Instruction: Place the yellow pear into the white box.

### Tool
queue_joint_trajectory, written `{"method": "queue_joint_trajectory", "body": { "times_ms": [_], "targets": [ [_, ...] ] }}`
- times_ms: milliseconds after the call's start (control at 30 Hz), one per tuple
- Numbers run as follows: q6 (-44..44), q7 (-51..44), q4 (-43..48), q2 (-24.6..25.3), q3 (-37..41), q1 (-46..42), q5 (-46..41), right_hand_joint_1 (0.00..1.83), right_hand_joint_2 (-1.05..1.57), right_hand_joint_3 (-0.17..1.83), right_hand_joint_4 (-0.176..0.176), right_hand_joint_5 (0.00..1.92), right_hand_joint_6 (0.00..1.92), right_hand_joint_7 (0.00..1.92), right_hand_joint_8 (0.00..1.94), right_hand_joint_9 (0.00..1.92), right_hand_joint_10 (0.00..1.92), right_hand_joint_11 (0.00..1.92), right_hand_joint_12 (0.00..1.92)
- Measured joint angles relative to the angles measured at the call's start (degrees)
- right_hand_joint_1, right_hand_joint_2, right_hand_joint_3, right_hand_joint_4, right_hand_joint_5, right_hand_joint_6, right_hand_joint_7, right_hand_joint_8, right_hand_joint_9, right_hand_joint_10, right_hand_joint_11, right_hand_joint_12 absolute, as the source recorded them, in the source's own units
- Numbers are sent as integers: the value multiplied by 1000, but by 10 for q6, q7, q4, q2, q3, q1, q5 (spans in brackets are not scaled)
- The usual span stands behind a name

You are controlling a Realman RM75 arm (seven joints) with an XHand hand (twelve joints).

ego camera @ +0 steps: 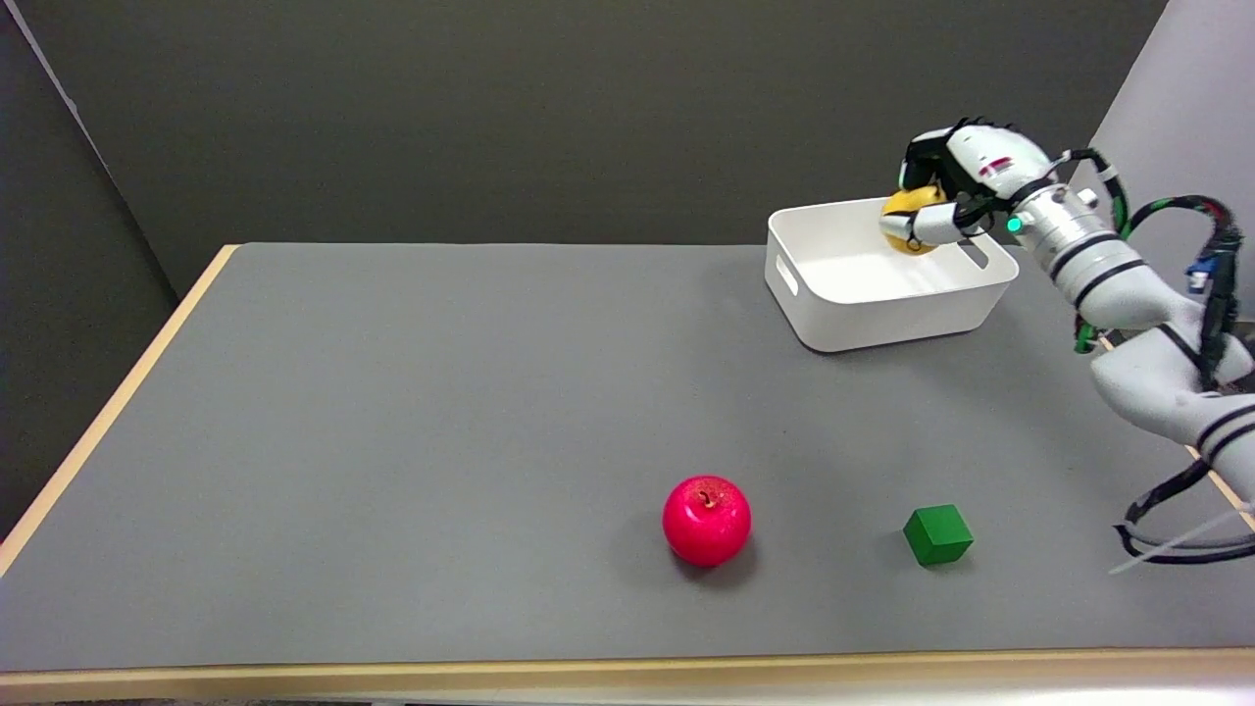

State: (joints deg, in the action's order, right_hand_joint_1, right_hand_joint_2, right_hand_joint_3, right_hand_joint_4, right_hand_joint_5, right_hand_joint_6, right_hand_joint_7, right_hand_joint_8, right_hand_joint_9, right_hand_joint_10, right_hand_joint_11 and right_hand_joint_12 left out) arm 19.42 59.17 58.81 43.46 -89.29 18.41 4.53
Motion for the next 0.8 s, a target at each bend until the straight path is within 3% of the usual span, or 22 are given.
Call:
{"method": "queue_joint_trajectory", "body": {
  "times_ms": [67, 200, 267, 333, 367, 433, 500, 567, 633, 800],
  "targets": [
    [2, 0, -27, 7, -19, 22, 1, 1186, 1014, 482, -100, 654, 1440, 869, 1450, 881, 1732, 635, 1921],
    [8, 1, -69, 21, -47, 55, 2, 1144, 1180, 245, -93, 560, 1523, 789, 1520, 814, 1713, 312, 1921],
    [12, 1, -84, 26, -59, 68, 2, 1130, 1247, 113, -63, 547, 1563, 772, 1473, 740, 1551, 103, 1921],
    [17, 1, -98, 31, -69, 78, 2, 925, 1234, 249, -3, 554, 1641, 739, 1142, 713, 1428, 59, 1921],
    [19, 2, -103, 33, -72, 81, 1, 863, 1116, 431, 13, 513, 1480, 673, 961, 643, 1330, 66, 1921],
    [23, 2, -112, 36, -79, 88, -1, 806, 742, 899, 23, 365, 860, 459, 598, 397, 1041, 97, 1864],
    [28, 2, -119, 39, -85, 92, -7, 696, 683, 890, 34, 318, 604, 314, 426, 212, 805, 151, 1477],
    [31, 2, -122, 41, -88, 94, -15, 542, 550, 915, 60, 193, 494, 43, 177, -1, 236, -1, 843],
    [34, 2, -123, 42, -90, 95, -24, 517, 588, 797, 66, 179, 353, 1, 9, -1, 12, -1, 398],
    [37, 0, -106, 42, -86, 86, -41, 510, 583, 757, 70, 148, 311, -1, -1, -1, -1, -1, 166]
  ]
}}
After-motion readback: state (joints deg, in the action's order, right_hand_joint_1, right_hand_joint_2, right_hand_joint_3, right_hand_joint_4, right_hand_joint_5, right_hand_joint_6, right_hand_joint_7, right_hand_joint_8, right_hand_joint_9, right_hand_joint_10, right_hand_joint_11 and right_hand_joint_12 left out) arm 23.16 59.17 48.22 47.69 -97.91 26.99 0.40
